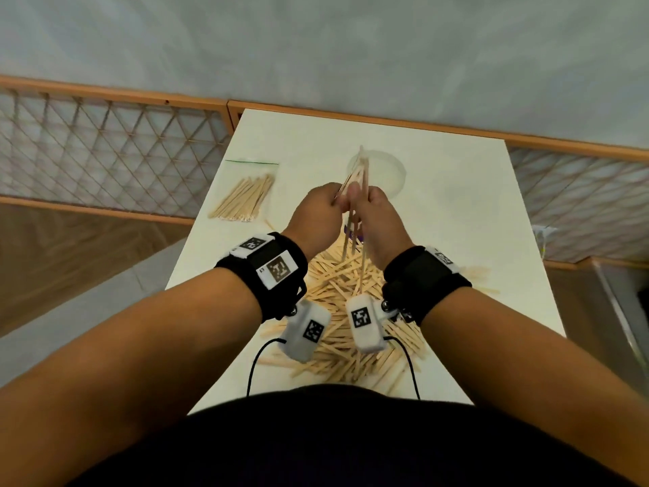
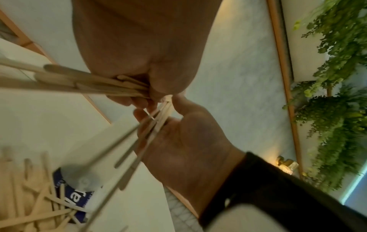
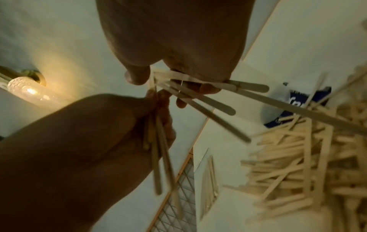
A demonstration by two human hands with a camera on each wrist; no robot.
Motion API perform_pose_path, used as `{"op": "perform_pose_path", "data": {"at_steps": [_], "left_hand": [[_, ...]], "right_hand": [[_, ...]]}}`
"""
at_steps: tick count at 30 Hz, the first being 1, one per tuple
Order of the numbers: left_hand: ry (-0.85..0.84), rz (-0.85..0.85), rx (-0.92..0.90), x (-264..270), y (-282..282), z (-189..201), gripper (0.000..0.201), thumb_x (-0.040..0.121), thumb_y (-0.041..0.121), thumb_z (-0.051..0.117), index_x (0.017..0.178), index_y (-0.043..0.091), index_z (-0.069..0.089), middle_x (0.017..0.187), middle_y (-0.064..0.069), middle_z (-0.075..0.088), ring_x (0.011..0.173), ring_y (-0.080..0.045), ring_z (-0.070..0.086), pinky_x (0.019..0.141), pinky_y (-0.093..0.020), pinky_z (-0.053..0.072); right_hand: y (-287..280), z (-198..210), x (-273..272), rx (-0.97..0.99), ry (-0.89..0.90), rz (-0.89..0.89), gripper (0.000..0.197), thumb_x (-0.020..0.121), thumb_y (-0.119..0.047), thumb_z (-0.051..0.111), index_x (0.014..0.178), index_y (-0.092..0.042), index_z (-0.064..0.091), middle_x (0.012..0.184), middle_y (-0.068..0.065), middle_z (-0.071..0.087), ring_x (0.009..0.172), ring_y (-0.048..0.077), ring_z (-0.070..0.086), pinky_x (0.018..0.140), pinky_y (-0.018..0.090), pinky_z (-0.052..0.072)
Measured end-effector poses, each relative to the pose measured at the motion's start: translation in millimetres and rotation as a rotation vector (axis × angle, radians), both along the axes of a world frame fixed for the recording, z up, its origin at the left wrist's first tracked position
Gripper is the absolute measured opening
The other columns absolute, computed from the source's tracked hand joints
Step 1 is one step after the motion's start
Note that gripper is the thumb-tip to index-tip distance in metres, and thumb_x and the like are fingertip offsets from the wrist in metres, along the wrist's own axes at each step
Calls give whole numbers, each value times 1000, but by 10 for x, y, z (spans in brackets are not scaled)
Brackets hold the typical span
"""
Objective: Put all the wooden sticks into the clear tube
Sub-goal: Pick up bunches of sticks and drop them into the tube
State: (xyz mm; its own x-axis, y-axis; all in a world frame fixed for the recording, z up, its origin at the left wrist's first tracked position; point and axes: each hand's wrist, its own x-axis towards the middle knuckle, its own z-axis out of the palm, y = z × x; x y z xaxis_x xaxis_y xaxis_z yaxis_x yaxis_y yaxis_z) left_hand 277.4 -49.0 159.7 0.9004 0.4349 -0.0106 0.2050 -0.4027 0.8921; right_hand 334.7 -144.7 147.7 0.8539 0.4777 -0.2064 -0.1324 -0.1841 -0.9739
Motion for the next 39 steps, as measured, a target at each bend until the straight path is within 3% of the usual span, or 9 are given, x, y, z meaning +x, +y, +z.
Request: {"op": "perform_pose_path", "data": {"at_steps": [5, 9, 13, 15, 22, 27, 30, 32, 39], "left_hand": [[-120, 26, -85, 200, -149, -90, 29, 102, 30, 37, 87, 7, 47, 77, -3, 42, 54, 0, 47, 54, -8, 36], [-166, 170, -419, 298, -194, -129, 37, 98, 41, 45, 83, 7, 45, 76, 4, 39, 52, -1, 46, 57, -23, 41], [-199, 139, -169, 248, -137, -134, 36, 99, 29, 50, 104, -6, 58, 79, 5, 44, 62, 1, 51, 64, -15, 44], [-176, 73, 29, 207, -106, -112, 29, 98, 25, 51, 115, 7, 66, 84, -1, 55, 76, -8, 57, 72, -17, 44], [-158, 155, -108, 104, -84, -126, 7, 77, 20, 67, 81, 23, 62, 76, 4, 68, 76, -15, 67, 74, -38, 56], [-208, 129, -113, 45, -81, -110, 19, 87, 33, 65, 93, 15, 61, 93, -1, 65, 88, -15, 61, 77, -28, 51], [124, 198, -733, 26, -65, -92, 44, 97, 52, 39, 102, 10, 54, 101, -6, 59, 97, -24, 59, 91, -37, 47], [211, 223, -1196, 27, -102, -25, 58, 98, 56, 29, 102, 2, 52, 102, -15, 57, 90, -28, 60, 82, -38, 53], [128, 324, -1456, 88, -220, 248, 42, 103, 23, 26, 100, -6, 56, 79, -17, 59, 65, -23, 62, 45, -25, 55]], "right_hand": [[128, 133, -31, 242, 272, -102, 37, 101, -33, 43, 120, -1, 49, 119, 16, 63, 111, 24, 61, 100, 40, 48], [97, 216, 19, 198, 234, -145, 28, 104, -26, 35, 113, -4, 51, 113, 16, 63, 106, 25, 63, 95, 39, 50], [87, 213, -9, 102, 148, -193, 25, 104, -27, 35, 102, -7, 51, 97, 15, 60, 93, 27, 62, 78, 37, 52], [100, 182, -17, 120, 138, -217, 24, 104, -24, 36, 105, -6, 52, 101, 16, 62, 94, 25, 63, 83, 38, 52], [79, 159, -1, 228, 197, -192, 10, 101, -12, 41, 102, -13, 51, 107, 21, 61, 100, 35, 63, 88, 42, 51], [-63, 506, 153, 183, -39, -151, 17, 101, -7, 35, 94, -15, 48, 83, 11, 62, 79, 25, 64, 79, 38, 53], [-108, 839, 284, 273, -137, -161, 19, 101, -5, 32, 94, -14, 47, 78, 8, 61, 75, 24, 66, 85, 42, 53], [-93, 989, 311, 348, -146, -139, 17, 101, -5, 32, 95, -13, 46, 79, 9, 61, 77, 25, 66, 89, 43, 52], [-121, 946, 127, 360, -89, -22, 15, 101, -4, 37, 105, -13, 47, 83, 9, 66, 92, 31, 67, 98, 48, 49]]}}
